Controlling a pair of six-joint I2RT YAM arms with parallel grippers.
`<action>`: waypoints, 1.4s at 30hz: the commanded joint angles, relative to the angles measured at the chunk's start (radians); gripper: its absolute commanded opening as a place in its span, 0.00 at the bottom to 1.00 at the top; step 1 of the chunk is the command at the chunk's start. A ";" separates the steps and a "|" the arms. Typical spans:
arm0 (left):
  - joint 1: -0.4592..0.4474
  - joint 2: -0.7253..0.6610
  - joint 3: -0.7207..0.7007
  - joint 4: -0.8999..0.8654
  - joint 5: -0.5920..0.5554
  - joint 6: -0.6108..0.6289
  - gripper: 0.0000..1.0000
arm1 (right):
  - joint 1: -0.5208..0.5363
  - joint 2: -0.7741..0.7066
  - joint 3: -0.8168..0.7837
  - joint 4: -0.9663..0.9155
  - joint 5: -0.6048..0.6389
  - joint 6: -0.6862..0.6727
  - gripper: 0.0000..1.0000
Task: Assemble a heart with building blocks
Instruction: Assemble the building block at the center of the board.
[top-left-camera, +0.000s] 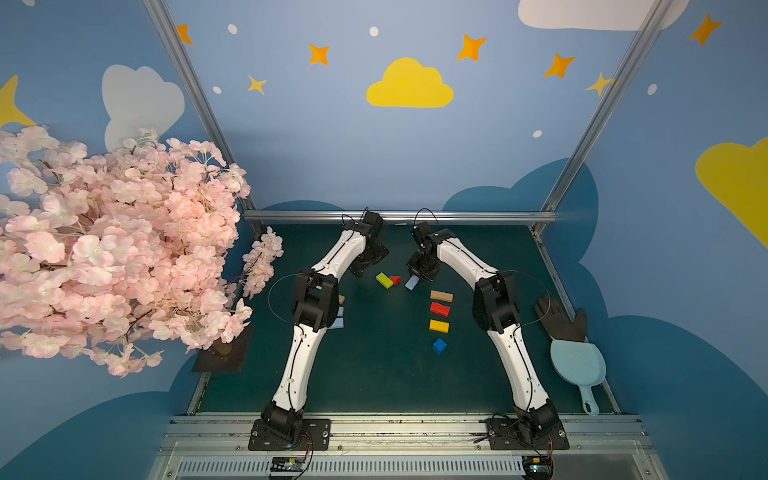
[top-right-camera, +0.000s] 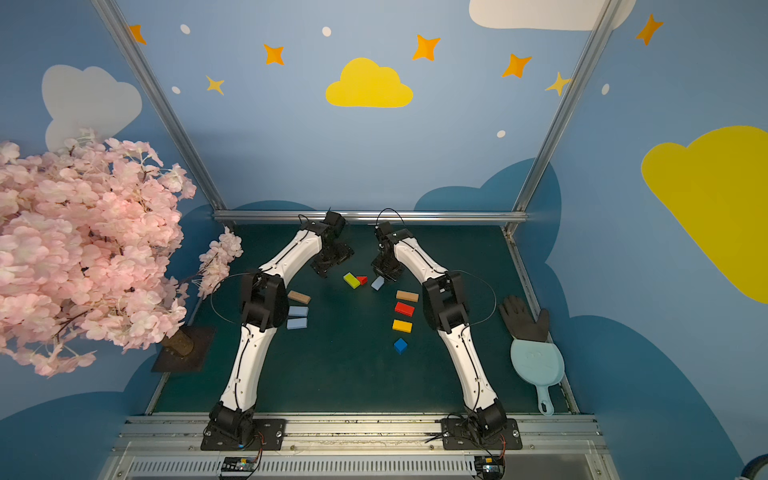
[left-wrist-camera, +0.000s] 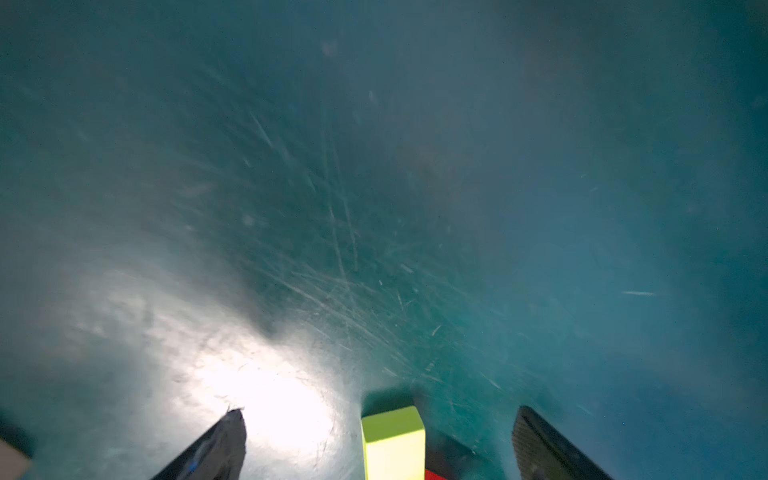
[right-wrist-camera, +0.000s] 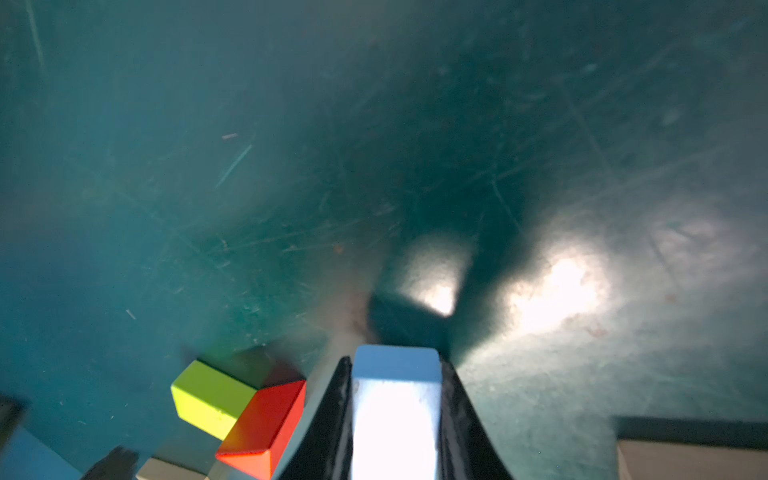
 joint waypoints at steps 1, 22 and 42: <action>0.015 -0.066 -0.041 0.037 -0.025 0.026 1.00 | 0.008 0.084 0.004 -0.027 0.015 0.013 0.23; 0.076 -0.168 -0.245 0.128 0.010 0.038 0.99 | 0.010 0.123 0.053 -0.023 -0.006 0.029 0.09; 0.081 -0.173 -0.263 0.126 0.020 0.036 0.99 | 0.017 0.134 0.055 0.018 -0.042 0.129 0.04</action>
